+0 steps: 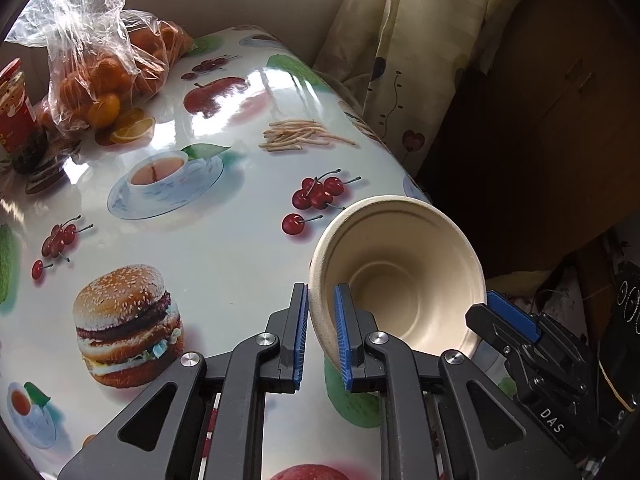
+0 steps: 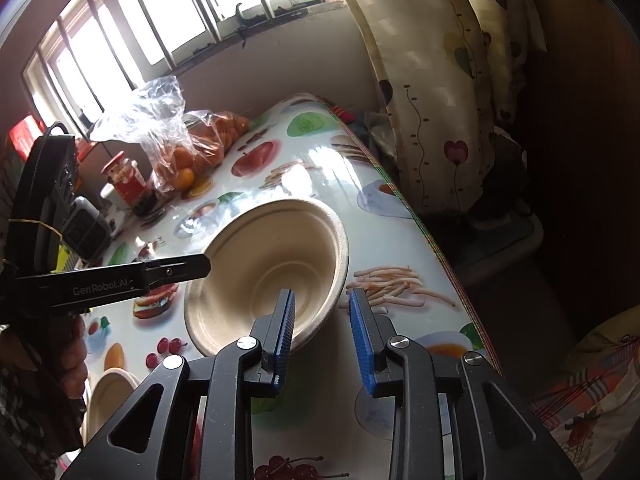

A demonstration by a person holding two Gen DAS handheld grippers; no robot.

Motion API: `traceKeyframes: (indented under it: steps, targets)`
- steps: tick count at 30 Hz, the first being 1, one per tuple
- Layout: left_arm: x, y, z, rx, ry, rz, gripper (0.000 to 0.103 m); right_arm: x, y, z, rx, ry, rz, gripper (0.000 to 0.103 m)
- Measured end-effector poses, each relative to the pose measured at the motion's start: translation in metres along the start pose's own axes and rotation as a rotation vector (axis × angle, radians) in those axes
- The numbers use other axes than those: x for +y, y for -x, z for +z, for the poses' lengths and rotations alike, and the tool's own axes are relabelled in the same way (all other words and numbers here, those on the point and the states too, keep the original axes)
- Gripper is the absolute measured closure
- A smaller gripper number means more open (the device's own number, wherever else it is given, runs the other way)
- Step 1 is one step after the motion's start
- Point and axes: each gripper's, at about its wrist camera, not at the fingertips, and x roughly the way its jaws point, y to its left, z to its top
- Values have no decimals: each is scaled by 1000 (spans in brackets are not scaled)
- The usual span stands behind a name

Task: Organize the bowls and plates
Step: 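Lower the left tool's bowl onto a bowl while the right tool grips a bowl rim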

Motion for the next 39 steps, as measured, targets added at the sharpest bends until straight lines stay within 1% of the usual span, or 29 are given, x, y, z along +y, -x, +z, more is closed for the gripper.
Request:
traceKeyframes:
  steps: [4, 10, 25, 33, 39]
  targets:
    - [0, 0, 1, -3, 3, 2, 92, -1, -1, 0, 0, -1, 2, 80]
    - [1, -1, 1, -3, 8, 3, 92, -2, -2, 0, -2, -1, -2, 86]
    - [0, 2, 1, -8, 11, 6, 93, -2, -1, 1, -4, -1, -2, 87]
    - [-1, 9, -1, -19, 13, -1, 93, -4, -1, 3, -9, -7, 1, 88]
    - [-1, 17, -3, -30, 12, -6, 93, 0, 7, 3, -24, -1, 6, 88]
